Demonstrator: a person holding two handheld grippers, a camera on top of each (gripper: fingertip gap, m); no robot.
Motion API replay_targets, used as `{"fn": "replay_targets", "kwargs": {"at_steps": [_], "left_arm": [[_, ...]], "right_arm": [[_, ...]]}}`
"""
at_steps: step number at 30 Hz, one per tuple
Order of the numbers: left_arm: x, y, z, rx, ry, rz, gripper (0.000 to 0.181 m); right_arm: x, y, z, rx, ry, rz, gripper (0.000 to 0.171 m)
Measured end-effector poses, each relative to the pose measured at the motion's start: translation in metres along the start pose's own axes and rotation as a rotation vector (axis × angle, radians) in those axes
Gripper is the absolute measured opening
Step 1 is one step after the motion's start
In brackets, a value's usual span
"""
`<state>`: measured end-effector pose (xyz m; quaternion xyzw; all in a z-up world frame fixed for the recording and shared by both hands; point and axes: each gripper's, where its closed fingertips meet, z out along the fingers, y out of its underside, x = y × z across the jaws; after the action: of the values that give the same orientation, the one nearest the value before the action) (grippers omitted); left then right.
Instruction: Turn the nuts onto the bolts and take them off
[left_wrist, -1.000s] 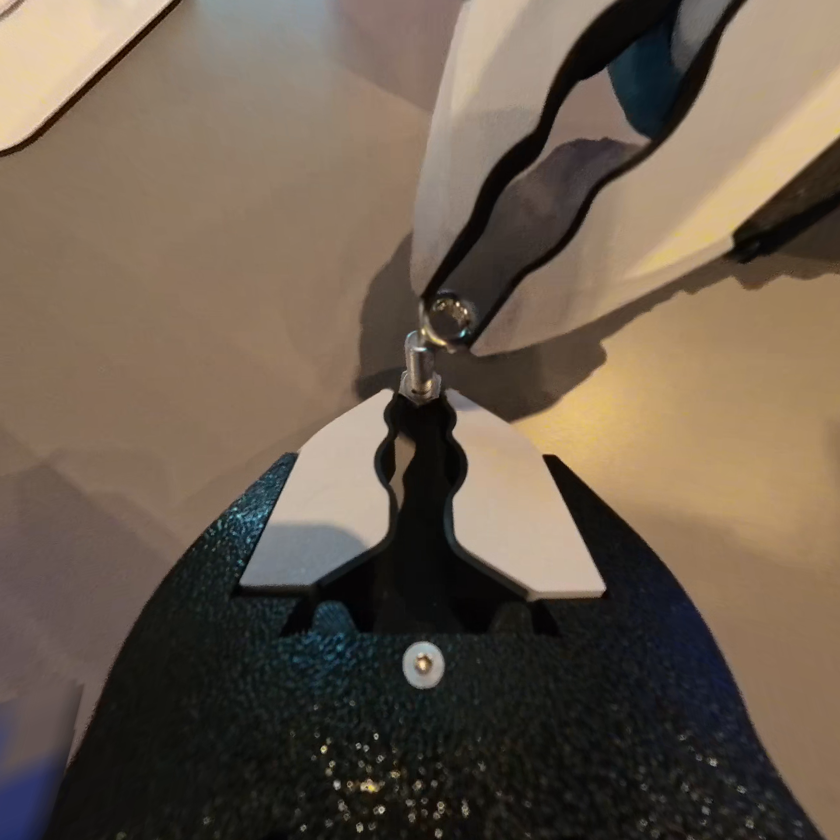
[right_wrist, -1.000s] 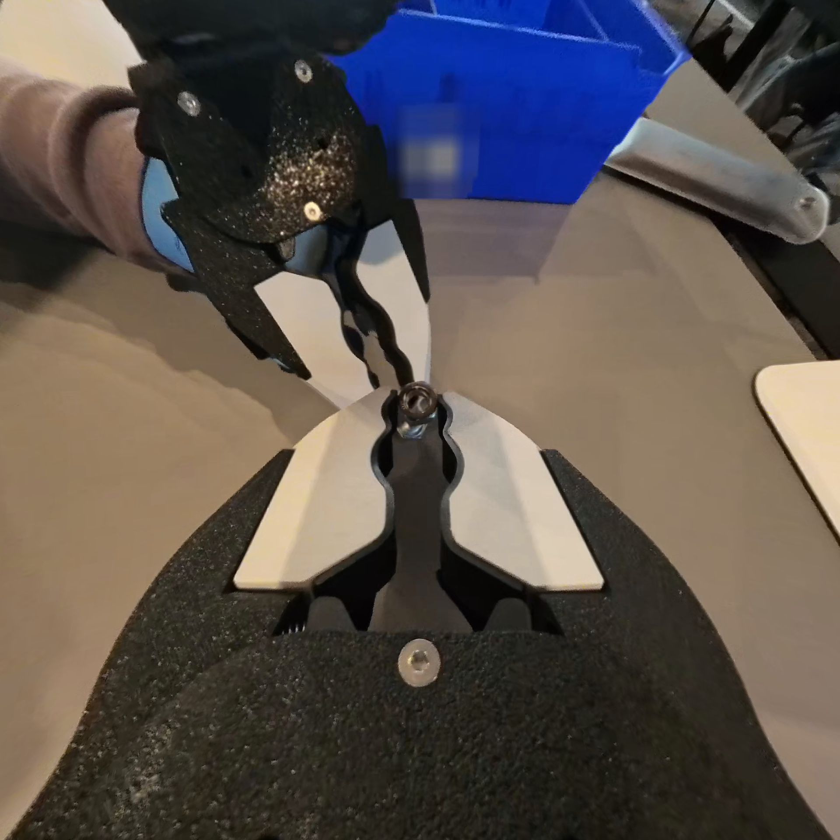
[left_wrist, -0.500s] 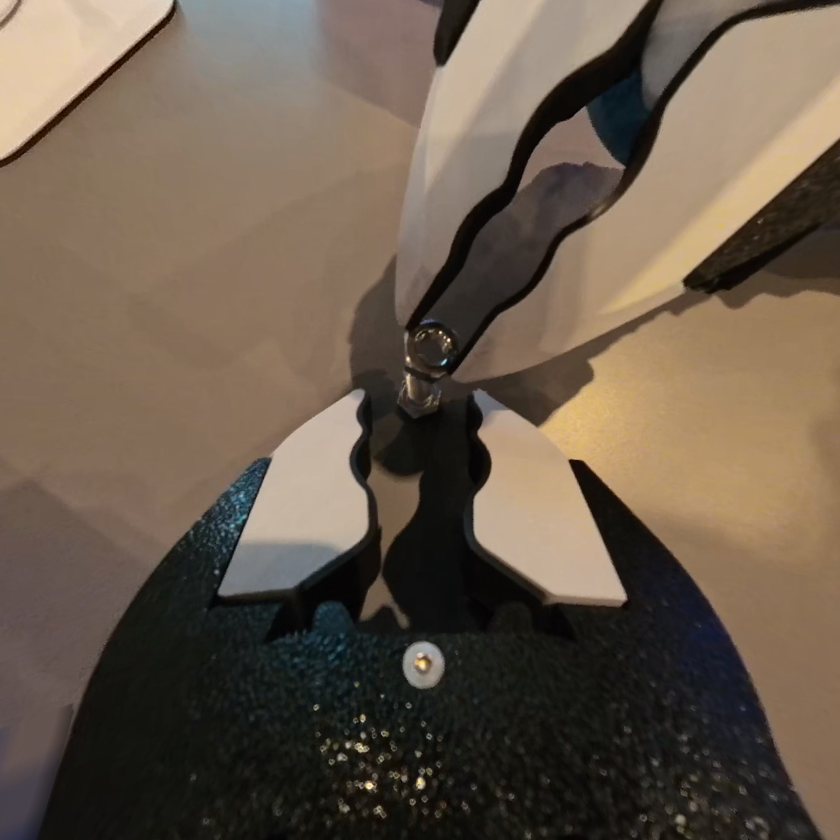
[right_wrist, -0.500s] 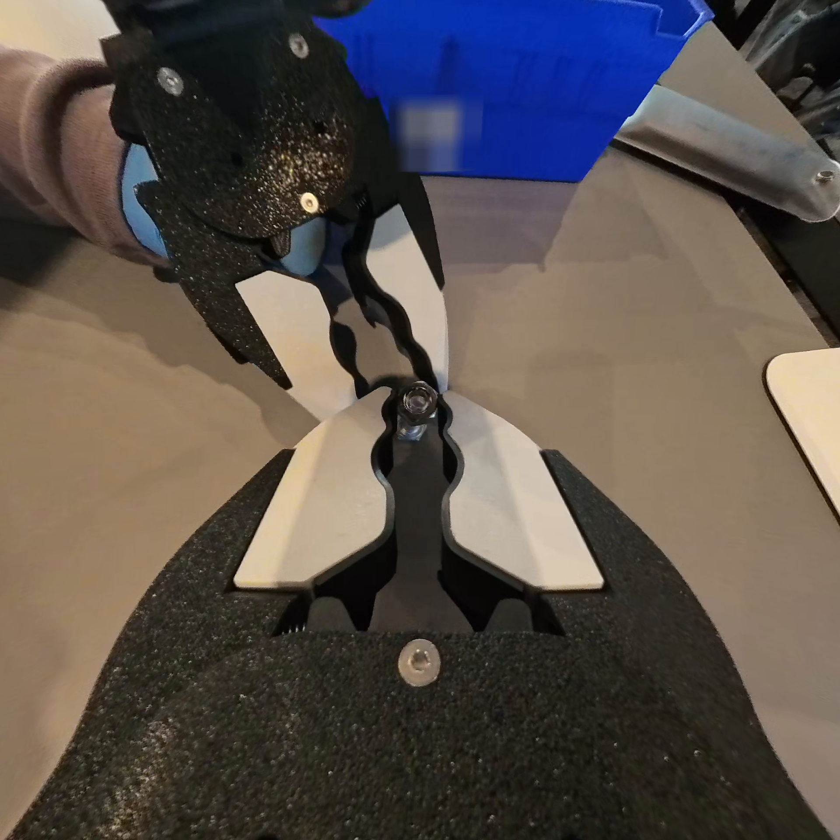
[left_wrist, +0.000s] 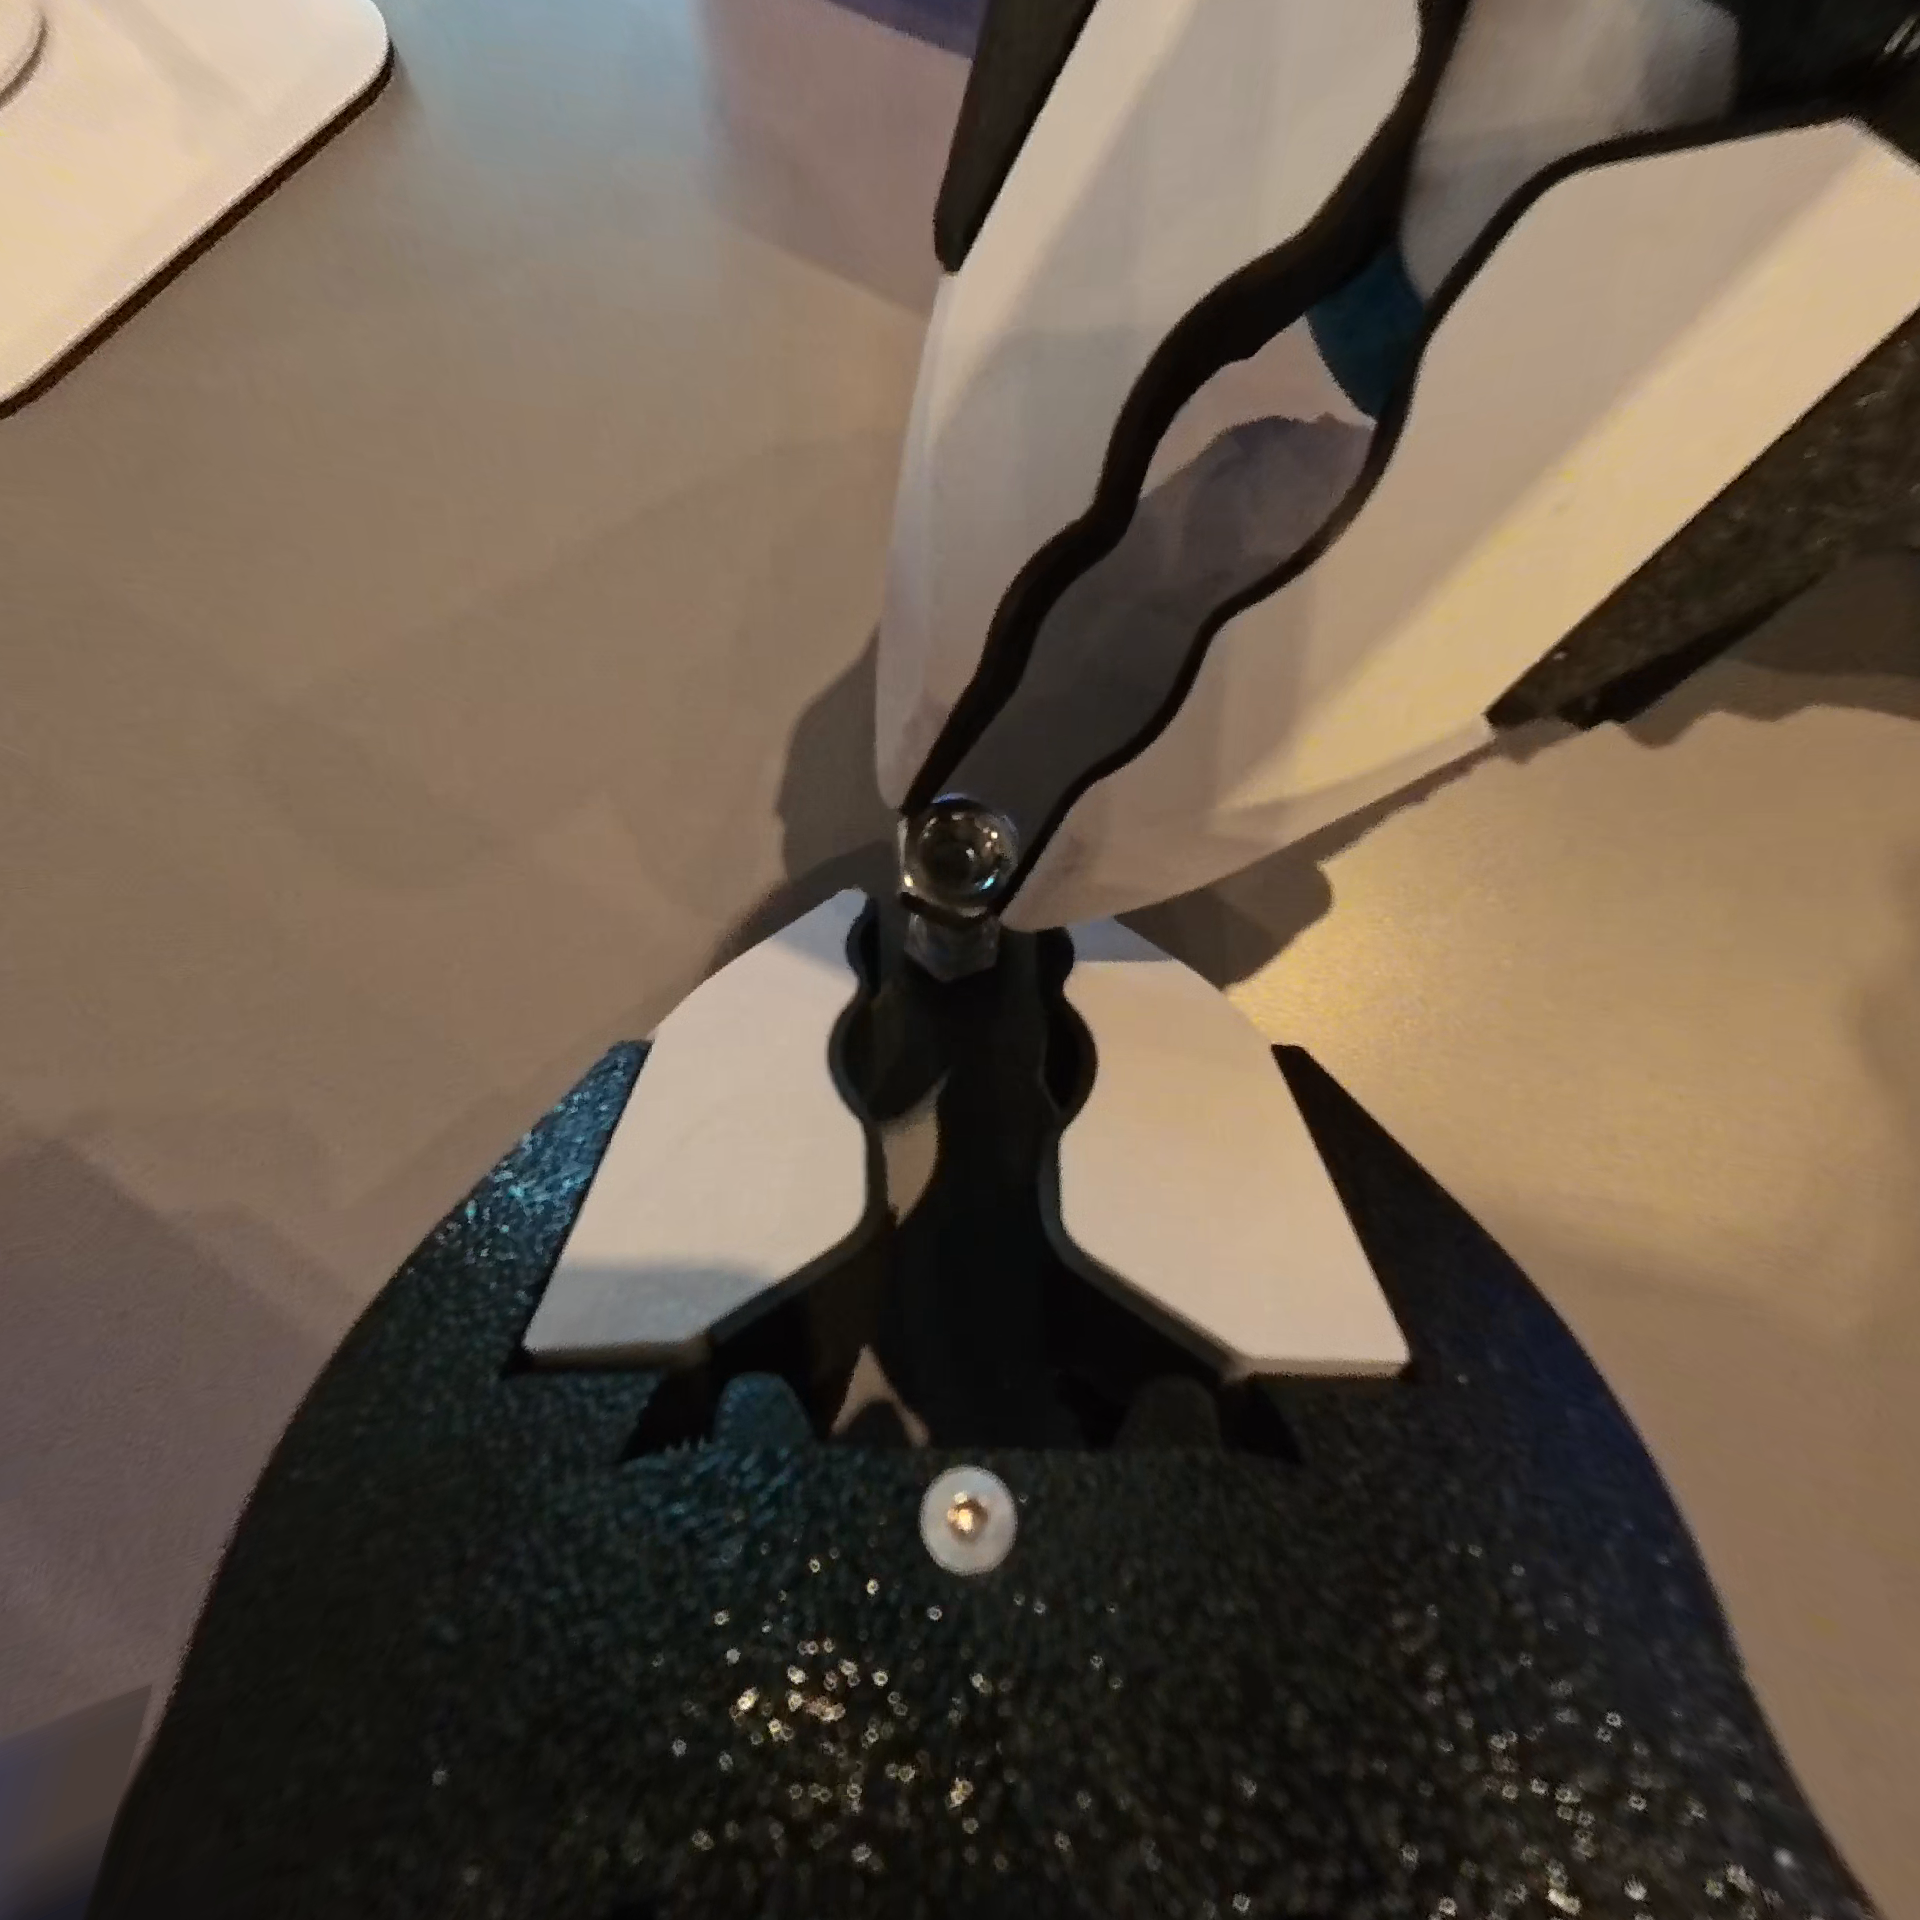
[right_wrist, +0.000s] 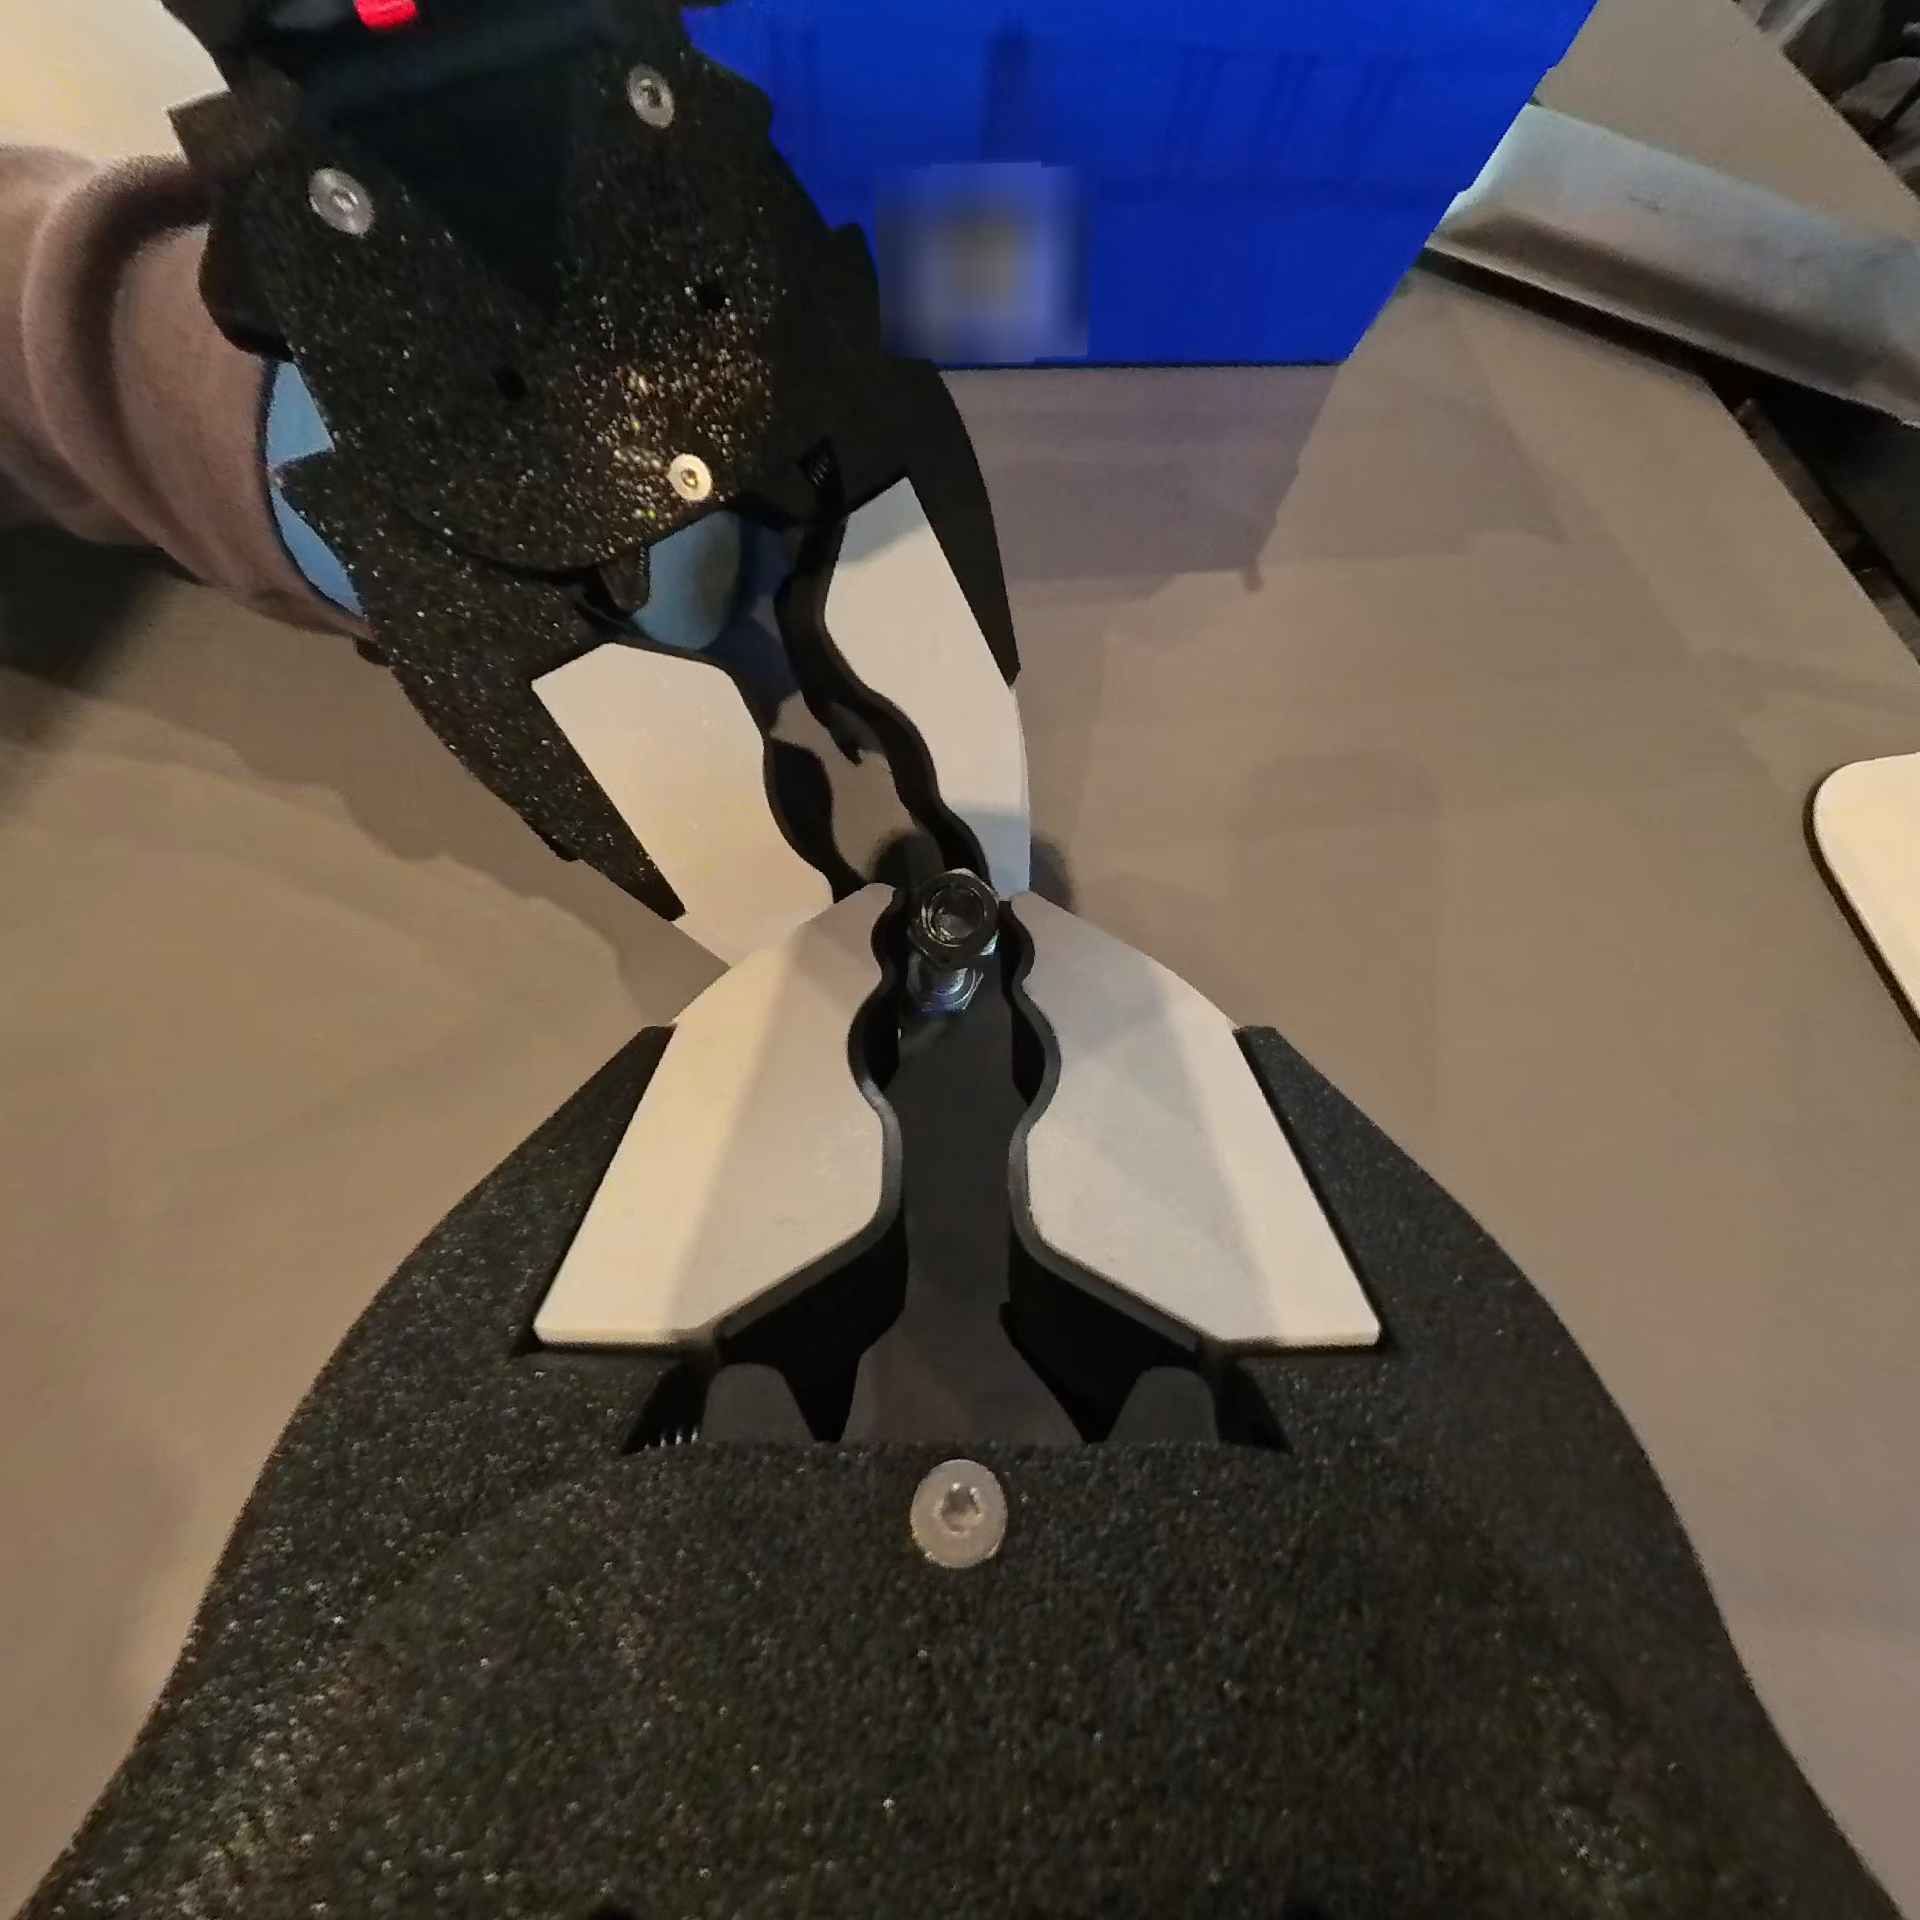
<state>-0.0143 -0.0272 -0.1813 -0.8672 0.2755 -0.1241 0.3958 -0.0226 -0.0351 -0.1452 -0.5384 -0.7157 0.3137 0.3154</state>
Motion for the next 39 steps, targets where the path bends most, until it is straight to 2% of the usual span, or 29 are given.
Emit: {"fn": "replay_targets", "kwargs": {"at_steps": [3, 11, 30, 36, 39], "left_arm": [[0.0018, -0.0010, -0.0005, 0.013, 0.000, 0.001, 0.020], [0.0031, -0.0019, -0.0017, 0.035, -0.006, -0.003, 0.010], [0.0036, -0.0026, -0.0027, 0.053, -0.001, 0.000, 0.009], [0.0038, -0.0030, -0.0032, 0.063, 0.001, 0.001, 0.009], [0.0038, -0.0029, -0.0032, 0.063, 0.000, 0.001, 0.009]], "right_arm": [[0.0018, 0.0002, -0.0002, -0.004, 0.008, 0.013, 0.016], [-0.0004, 0.0012, -0.0013, -0.016, -0.020, 0.049, 0.016], [-0.0029, 0.0022, -0.0005, 0.050, -0.105, 0.133, 0.018], [-0.0034, 0.0042, -0.0043, 0.089, -0.123, 0.139, 0.039], [-0.0011, 0.0073, -0.0074, 0.133, -0.112, 0.129, 0.037]]}}
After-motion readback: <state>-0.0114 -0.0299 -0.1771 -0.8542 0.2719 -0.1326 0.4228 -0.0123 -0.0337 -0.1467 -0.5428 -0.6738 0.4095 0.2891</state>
